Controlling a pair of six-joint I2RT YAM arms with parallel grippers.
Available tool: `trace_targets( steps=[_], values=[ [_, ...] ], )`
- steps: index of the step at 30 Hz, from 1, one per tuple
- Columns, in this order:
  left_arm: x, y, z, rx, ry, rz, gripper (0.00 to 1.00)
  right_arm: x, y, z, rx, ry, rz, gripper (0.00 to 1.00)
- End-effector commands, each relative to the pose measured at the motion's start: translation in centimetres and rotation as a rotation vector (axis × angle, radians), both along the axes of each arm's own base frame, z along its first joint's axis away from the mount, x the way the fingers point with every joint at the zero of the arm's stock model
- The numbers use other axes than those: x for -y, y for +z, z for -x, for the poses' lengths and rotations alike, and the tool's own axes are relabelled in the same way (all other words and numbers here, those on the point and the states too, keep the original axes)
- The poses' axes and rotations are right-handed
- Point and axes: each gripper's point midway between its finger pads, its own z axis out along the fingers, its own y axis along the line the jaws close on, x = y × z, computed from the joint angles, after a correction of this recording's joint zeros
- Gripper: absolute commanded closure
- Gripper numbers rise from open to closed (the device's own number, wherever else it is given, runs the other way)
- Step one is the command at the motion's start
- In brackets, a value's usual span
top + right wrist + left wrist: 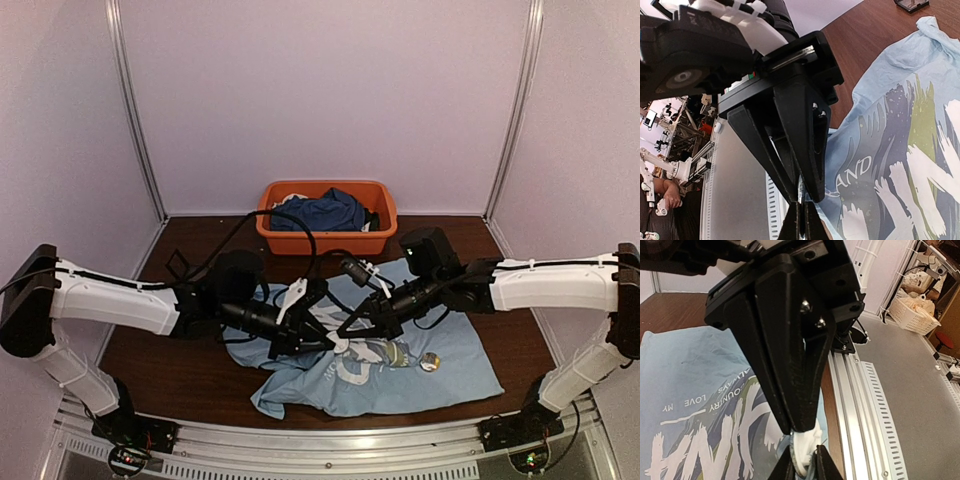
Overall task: Pin the brooch onto the clothing
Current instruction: Pin the brooch onto the flattened clothing.
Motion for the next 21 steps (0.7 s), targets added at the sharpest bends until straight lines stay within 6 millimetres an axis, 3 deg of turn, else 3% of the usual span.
trace_targets(
  steps=[1,21],
  values=[
    [0.5,0.1,-0.6,0.001,0.063,0.039,0.85,-1.0,2.8,-0.4,0.050,0.007,-0.118,1.00],
    [-0.4,-0.1,-3.3,-0.055,0.288,0.089,0.86,-1.0,3.0,-1.1,0.048,-0.041,-0.121,1.00]
  ],
)
